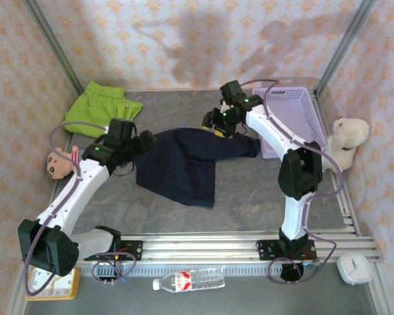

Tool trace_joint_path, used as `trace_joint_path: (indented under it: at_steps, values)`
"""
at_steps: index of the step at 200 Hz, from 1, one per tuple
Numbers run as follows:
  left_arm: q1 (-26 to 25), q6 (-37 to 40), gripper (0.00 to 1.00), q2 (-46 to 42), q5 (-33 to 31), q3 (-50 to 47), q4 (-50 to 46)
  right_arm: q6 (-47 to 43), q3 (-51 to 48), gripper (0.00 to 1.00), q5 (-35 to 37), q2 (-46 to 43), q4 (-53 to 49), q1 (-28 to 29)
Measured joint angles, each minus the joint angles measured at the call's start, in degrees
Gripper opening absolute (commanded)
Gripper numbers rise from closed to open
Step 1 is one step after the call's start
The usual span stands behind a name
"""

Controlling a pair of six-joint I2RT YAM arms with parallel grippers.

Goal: Fold and stack the mixed laundry pile

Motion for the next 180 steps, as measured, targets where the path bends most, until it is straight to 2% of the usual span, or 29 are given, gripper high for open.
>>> trace_joint_path:
  at_steps: [39,66,98,119,132,158,165,176,180]
  values:
    - [-7.8,0.9,0.98,2.4,0.4,-3.9,-0.2,-0.7,-17.2,0.57,1.4,-10.5,1.2,1.0]
    - [-10.5,1.5,0.99,5.9,-1.4,-5.6,-1.8,-1.5,-27.0,0.56,2.8,-13.1,1.8,5.0]
    - [-10.6,-0.2,0.99,11.0,-3.7,-9.1,-2.5,-2.8,-31.1,0.57,4.8,-12.5,2.0,12.5]
    - [-10.6,-1.9,0.95,14.5,-5.5,-9.8,-2.3,-3.3,-31.1,0.57,6.2,-10.3,3.3,16.6]
    - [-10.6,-2.9,0.87,15.8,-7.1,-9.8,-2.0,-3.4,-31.1,0.57,7.1,-8.4,3.9,17.7]
    - [-10.6,-3.8,0.6,17.5,-10.7,-9.8,-0.9,-3.4,-31.2,0.55,9.1,-4.8,4.5,17.8]
    - [-10.6,-3.9,0.53,18.2,-11.5,-9.8,-0.5,-3.4,-31.2,0.48,9.6,-4.0,4.6,17.8]
    - [-10.6,-3.6,0.39,19.9,-11.9,-9.8,0.3,-3.3,-31.2,0.33,10.4,-3.0,4.2,17.8]
    - [-10.6,-4.0,0.34,20.8,-12.0,-9.8,0.7,-3.9,-31.2,0.23,10.7,-2.8,4.0,17.8]
